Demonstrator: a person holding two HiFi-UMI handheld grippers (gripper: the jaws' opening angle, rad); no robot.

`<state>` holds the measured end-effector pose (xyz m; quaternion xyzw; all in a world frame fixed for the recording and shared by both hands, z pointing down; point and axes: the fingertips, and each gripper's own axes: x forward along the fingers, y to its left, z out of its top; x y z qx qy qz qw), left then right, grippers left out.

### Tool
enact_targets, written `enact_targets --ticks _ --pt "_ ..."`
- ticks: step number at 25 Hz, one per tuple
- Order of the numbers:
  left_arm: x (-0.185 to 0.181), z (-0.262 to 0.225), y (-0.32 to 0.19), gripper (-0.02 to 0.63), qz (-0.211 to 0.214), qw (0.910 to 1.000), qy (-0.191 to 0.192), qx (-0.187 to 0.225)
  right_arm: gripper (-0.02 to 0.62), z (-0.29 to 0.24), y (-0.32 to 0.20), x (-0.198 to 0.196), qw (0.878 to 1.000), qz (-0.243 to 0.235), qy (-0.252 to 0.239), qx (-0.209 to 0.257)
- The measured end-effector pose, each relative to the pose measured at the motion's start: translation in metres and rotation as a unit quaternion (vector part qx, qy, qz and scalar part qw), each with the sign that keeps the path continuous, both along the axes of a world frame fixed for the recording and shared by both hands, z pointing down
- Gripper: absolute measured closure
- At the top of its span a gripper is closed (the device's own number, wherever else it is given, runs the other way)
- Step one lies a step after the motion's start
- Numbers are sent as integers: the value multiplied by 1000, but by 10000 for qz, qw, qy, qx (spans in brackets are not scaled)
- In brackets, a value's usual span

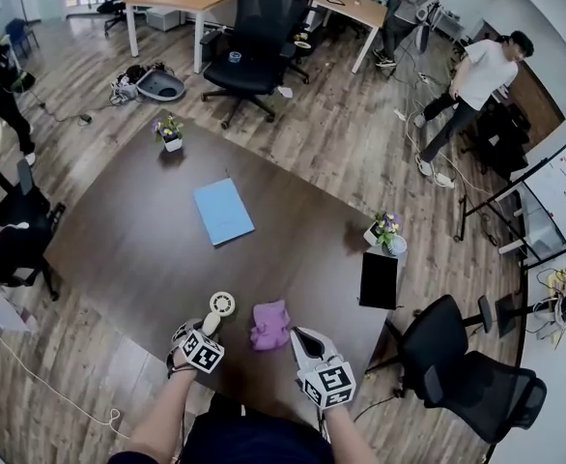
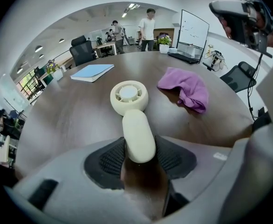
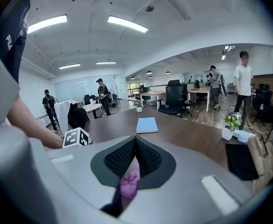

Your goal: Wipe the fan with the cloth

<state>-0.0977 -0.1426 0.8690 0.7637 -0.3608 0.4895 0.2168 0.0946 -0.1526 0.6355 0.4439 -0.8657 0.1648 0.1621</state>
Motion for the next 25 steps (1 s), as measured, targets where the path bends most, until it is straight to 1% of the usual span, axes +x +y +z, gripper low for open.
enact_targets --ticks 3,6,9,11,15,17,20,23,24,25 --pt "0 1 -1 394 13 10000 37 -16 581 4 3 1 10000 0 -1 -66" --pt "0 3 -2 399 38 9998 142 -101 581 10 5 3 9999 28 -24 -108" --pt "0 3 -2 400 160 9998 117 -84 581 14 5 4 9998 28 -11 -186" --pt "2 3 -2 402 380 9992 36 -69 581 17 5 4 9997 10 7 -228" --pt "7 3 2 403 1091 9938 -203 -57 581 26 5 3 9993 -65 36 -379" --pt "10 2 3 403 1414 9896 -258 -45 581 41 5 4 9977 -118 248 -626" --pt "14 3 7 403 1842 9823 -341 -57 580 70 9 3 9910 -330 782 -1038" --pt "17 3 8 405 2105 9764 -457 -122 575 92 10 -3 9813 -739 1367 -1138" --pt "18 3 7 405 2170 9747 -514 -171 515 99 11 -6 9761 -946 1548 -1195" --pt "18 4 7 405 2246 9725 -581 -220 438 107 12 -10 9699 -1167 1721 -1266"
